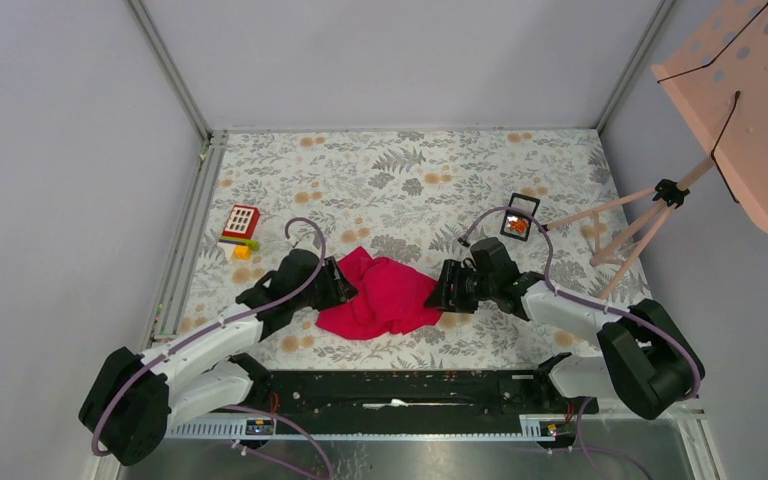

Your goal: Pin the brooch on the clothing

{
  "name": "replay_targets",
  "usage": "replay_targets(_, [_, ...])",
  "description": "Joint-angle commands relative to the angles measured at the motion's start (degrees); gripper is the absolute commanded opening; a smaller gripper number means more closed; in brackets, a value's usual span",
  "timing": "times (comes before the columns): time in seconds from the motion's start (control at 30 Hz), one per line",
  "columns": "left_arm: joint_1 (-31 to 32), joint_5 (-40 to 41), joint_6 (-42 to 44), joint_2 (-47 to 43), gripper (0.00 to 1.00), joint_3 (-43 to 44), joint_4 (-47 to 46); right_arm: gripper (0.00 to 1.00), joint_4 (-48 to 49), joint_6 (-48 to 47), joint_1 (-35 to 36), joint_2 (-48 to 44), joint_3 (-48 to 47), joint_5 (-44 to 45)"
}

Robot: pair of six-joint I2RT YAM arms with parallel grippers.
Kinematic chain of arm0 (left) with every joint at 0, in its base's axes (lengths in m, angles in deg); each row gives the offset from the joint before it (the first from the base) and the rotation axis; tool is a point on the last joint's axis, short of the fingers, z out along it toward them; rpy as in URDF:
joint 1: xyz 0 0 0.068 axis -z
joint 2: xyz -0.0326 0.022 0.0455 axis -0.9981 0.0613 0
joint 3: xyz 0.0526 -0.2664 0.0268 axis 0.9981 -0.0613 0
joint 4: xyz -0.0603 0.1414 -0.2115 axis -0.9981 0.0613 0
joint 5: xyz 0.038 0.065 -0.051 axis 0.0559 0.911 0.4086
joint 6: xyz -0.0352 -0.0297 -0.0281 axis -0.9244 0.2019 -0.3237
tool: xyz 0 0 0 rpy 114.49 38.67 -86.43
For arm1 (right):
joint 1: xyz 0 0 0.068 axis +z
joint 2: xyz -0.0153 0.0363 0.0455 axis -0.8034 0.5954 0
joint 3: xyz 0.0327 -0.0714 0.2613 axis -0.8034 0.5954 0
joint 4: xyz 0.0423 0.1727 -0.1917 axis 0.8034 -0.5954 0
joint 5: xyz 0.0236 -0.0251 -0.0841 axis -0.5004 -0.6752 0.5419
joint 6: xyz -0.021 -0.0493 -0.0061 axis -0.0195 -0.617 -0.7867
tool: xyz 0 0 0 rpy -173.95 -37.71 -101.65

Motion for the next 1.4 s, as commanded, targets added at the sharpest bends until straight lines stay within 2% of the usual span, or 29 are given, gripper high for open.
replay_targets(0.0, [-0.31, -1.91, -0.64, 1.34, 0.42, -0.36, -4.84, 0.54, 3.37, -0.34, 0.94, 2.59, -1.26, 0.98])
replay_targets(0.3, [-0.72, -6.62, -0.56, 2.83, 0.37, -0.92, -11.75, 0.39, 4.75, 0.17, 1.89, 2.47, -1.21, 1.17])
replay_targets(0.37, [-0.89, -6.95, -0.19, 2.80, 0.20, -0.80, -12.44, 0.30, 4.01, 0.04, 1.89, 1.83, -1.28, 1.71])
replay_targets(0.47, [-1.65, -4.66, 1.14, 0.48, 0.00, 0.14, -10.20, 0.07, 3.35, 0.18, 1.90, -0.33, -1.14, 2.05])
replay_targets(0.53, [-1.83, -0.72, 3.63, -3.39, 0.00, 1.73, -6.36, 0.00, 3.45, 0.16, 1.95, -4.89, -0.58, 3.38])
replay_targets(0.6, [-1.82, 5.59, 6.78, -9.03, 0.00, 4.29, -1.70, 0.00, -1.49, -1.50, 1.95, -13.08, -2.13, 7.56])
replay_targets(0.67, [-1.92, 12.18, 10.22, -16.61, 0.00, 6.77, 1.97, 0.00, -11.01, -5.10, 1.95, -19.81, -6.99, 13.22])
replay_targets(0.77, [-2.07, 17.54, 16.17, -24.36, 0.00, 10.99, 2.14, 0.00, -20.38, -11.20, 1.95, -26.77, -16.91, 19.78])
replay_targets(0.9, [-2.09, 11.50, 26.87, -26.22, 0.00, 20.91, 0.34, 0.00, -28.24, -19.51, 1.85, -27.58, -33.74, 21.57])
replay_targets(1.07, [-2.07, 6.77, 34.15, -20.85, 0.00, 40.30, 7.45, 0.00, -33.48, -25.81, 1.96, -24.41, -54.32, 17.98])
replay_targets(1.23, [-2.06, -3.63, 36.80, -18.81, 0.00, 52.24, 9.43, 0.00, -31.41, -28.12, 1.91, -23.53, -64.65, 10.86])
replay_targets(1.37, [-2.01, -7.13, 35.43, -17.92, 0.00, 57.43, 12.18, 0.00, -31.06, -27.63, 1.97, -23.34, -69.08, 7.74])
